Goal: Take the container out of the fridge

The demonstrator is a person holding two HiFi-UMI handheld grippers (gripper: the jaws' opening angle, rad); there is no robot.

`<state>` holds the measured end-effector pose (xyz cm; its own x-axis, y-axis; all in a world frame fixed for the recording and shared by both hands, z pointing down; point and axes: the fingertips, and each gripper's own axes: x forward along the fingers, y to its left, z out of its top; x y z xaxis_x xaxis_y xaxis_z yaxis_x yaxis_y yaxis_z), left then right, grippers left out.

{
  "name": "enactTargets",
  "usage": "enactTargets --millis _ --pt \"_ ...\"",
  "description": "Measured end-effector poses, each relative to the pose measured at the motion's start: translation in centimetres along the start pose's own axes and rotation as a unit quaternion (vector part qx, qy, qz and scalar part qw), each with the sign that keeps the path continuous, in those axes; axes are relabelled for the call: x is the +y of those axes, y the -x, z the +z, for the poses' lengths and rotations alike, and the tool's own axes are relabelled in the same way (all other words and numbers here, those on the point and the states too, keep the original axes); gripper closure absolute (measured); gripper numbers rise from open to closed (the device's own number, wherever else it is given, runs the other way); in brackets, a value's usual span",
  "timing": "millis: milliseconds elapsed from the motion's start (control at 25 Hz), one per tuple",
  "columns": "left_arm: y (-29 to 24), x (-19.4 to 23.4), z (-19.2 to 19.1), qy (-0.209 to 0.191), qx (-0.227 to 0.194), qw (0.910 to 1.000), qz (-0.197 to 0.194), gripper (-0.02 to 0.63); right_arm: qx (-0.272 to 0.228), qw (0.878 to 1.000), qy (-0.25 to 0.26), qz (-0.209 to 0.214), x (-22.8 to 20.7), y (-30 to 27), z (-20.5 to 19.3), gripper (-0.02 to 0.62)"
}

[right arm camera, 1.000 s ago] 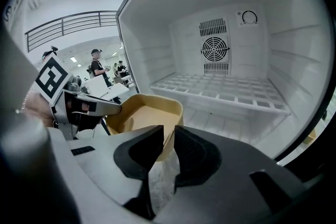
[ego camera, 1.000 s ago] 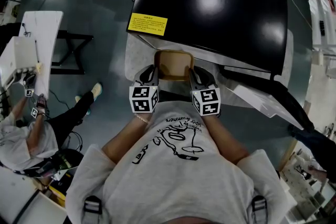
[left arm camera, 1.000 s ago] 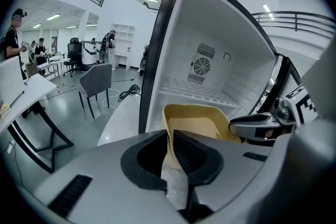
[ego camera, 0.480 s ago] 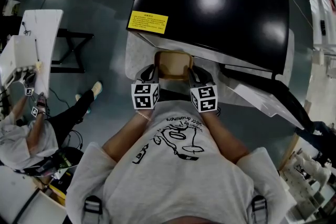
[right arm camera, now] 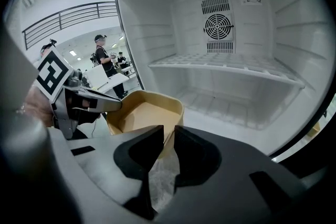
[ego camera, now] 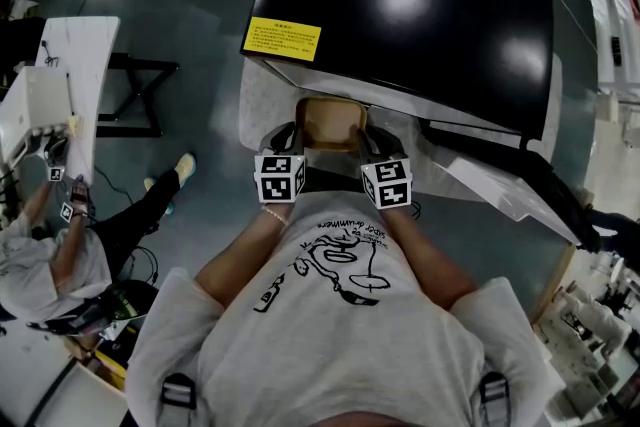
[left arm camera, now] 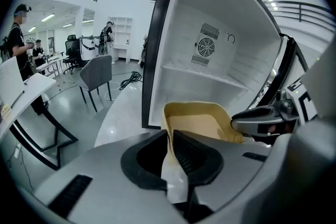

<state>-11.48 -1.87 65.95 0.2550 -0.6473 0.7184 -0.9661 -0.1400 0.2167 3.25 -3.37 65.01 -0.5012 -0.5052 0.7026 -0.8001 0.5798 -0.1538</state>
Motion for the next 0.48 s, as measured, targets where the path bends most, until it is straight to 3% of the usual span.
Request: enactTargets --millis 480 --pt "-1.2 0.6 -2.4 -0.014 0.028 0.9995 0.006 0.558 0.020 1.000 0.014 0.003 0.3 -1.3 -1.9 0.518"
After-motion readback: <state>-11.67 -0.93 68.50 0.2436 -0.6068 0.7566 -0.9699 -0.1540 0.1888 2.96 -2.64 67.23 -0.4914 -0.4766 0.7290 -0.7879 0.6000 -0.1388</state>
